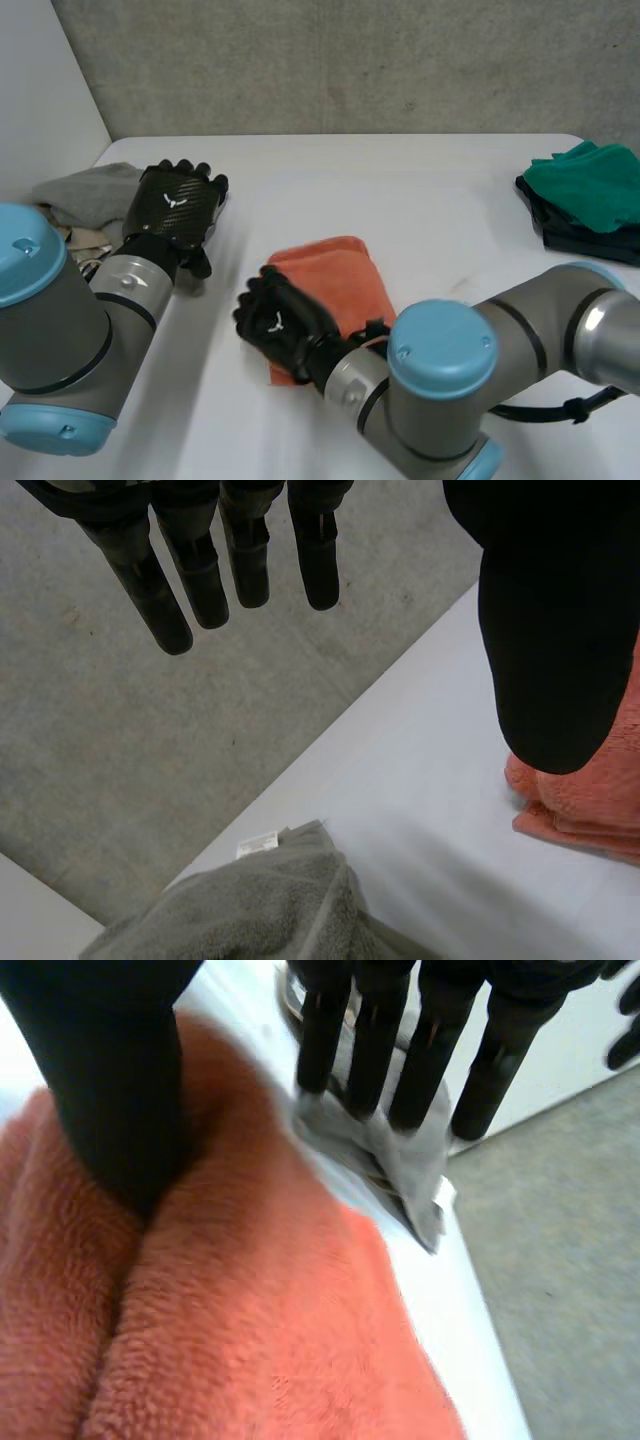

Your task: Fold the laundry.

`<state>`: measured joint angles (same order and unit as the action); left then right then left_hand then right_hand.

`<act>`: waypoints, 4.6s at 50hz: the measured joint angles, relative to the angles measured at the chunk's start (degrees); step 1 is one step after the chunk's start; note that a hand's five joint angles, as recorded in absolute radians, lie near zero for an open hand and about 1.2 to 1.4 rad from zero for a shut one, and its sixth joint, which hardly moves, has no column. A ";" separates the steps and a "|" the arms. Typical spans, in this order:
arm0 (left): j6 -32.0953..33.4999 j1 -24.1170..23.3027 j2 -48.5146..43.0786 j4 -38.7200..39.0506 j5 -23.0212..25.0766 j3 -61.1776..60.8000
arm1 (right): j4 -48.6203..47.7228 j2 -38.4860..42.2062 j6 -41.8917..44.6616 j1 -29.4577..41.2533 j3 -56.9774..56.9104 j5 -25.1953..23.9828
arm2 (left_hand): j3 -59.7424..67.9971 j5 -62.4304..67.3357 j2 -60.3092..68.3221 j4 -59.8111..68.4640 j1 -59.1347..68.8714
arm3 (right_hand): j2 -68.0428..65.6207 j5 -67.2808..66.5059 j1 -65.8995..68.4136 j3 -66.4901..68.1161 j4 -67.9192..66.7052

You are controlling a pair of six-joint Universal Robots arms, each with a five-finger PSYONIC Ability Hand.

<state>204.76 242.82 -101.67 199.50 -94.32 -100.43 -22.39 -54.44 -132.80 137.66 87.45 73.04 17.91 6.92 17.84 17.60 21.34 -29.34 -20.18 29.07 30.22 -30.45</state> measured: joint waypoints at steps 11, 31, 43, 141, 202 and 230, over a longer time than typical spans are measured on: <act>-8.01 -1.60 -0.80 -0.65 0.01 5.62 | 3.05 -15.66 -33.80 -13.84 3.92 0.58 | -0.13 -0.13 -0.16 -0.11 0.00 | 16.74 17.42 -15.86 -17.79 17.96; -15.08 -15.22 -21.95 -11.42 -7.01 21.34 | 21.14 -6.40 -43.50 -22.23 -4.74 0.39 | -0.13 -0.13 -0.16 -0.11 0.00 | 16.74 17.42 -15.86 -17.78 17.96; -11.46 -13.09 -23.48 -16.40 -11.08 16.72 | 22.60 2.53 -32.86 -17.94 -8.27 1.73 | -0.13 -0.14 -0.16 -0.12 0.00 | 17.13 17.42 -15.86 -17.78 17.96; -15.96 -3.29 -4.05 -19.42 28.37 25.84 | -25.09 -0.53 -34.58 -44.34 -22.66 3.41 | -2.21 -2.24 -1.89 -1.95 0.00 | -36.54 -33.44 29.57 35.99 -38.27; -15.93 -5.37 3.59 -15.65 24.49 27.19 | -8.02 -17.60 -16.74 -62.73 -11.12 5.25 | -4.27 -3.96 -4.37 -4.34 0.00 | 16.90 17.45 -16.09 -17.83 17.97; 18.00 31.12 -31.21 -8.51 26.29 33.09 | -10.18 -24.70 -18.02 -44.29 24.97 -7.52 | -2.05 -0.59 -1.82 -1.66 0.00 | 16.92 17.47 -16.09 -17.84 17.97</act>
<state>222.76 273.95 -132.88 190.99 -68.02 -67.33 -32.57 -79.15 -150.82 93.36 112.42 65.52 15.87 6.33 16.03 15.94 21.33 -12.42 -2.71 12.98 12.39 -12.47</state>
